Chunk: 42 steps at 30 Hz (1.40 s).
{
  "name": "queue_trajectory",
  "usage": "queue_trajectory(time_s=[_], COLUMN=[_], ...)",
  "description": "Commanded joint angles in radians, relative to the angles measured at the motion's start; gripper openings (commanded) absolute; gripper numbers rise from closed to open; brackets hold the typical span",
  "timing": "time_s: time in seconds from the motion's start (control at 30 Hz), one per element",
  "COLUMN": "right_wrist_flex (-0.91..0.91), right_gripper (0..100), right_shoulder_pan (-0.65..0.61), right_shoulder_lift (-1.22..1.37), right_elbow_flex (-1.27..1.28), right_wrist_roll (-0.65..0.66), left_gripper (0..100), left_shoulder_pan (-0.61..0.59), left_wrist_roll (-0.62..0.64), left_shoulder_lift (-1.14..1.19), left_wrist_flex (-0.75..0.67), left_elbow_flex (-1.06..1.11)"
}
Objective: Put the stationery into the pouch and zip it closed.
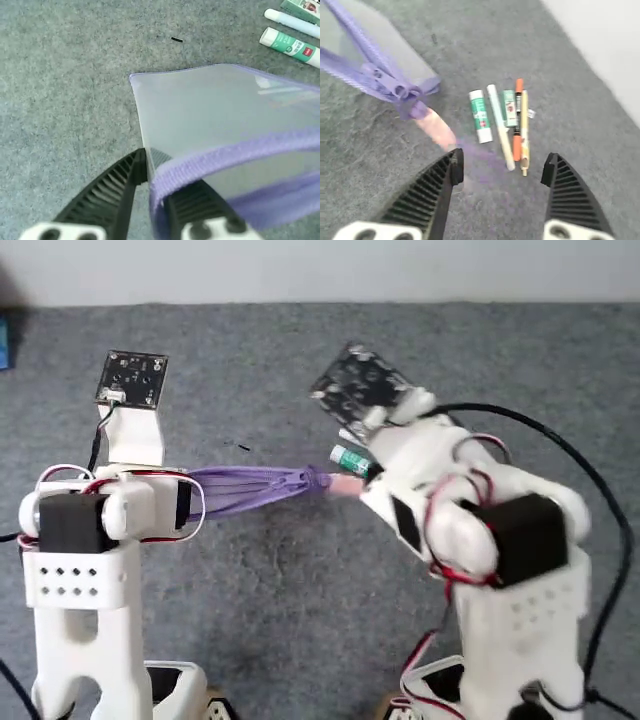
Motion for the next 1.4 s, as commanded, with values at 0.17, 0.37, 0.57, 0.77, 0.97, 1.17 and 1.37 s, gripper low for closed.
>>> queue_trajectory(time_s=[0.17, 0.37, 0.57, 0.77, 0.97, 1.17, 1.37], right_wrist_flex=[0.041, 0.036, 0.035, 0.035, 0.035, 0.039, 0.038], right_gripper=[25.8, 25.7, 25.6, 25.5, 25.5, 25.5, 25.5], right_shoulder_pan=[0.213, 0.248, 0.223, 0.174, 0.117, 0.085, 0.054], right_shoulder_lift=[0.016, 0.272, 0.587, 0.901, 1.199, 1.461, 1.57], right_elbow_flex=[0.046, -0.011, -0.17, -0.364, -0.637, -0.905, -0.987], right_wrist_roll=[0.017, 0.058, 0.061, 0.138, 0.144, 0.146, 0.178], left_gripper=[1, 1, 1, 1, 1, 1, 1], left_shoulder_pan=[0.008, 0.008, 0.008, 0.008, 0.006, 0.006, 0.006], left_wrist_roll=[0.046, 0.046, 0.046, 0.046, 0.046, 0.046, 0.046], left_shoulder_lift=[0.011, 0.011, 0.011, 0.005, 0.005, 0.005, 0.005], left_wrist_flex=[-0.029, -0.031, -0.025, -0.023, -0.023, -0.023, -0.023], left_elbow_flex=[-0.028, -0.028, -0.03, -0.03, -0.028, -0.028, -0.03])
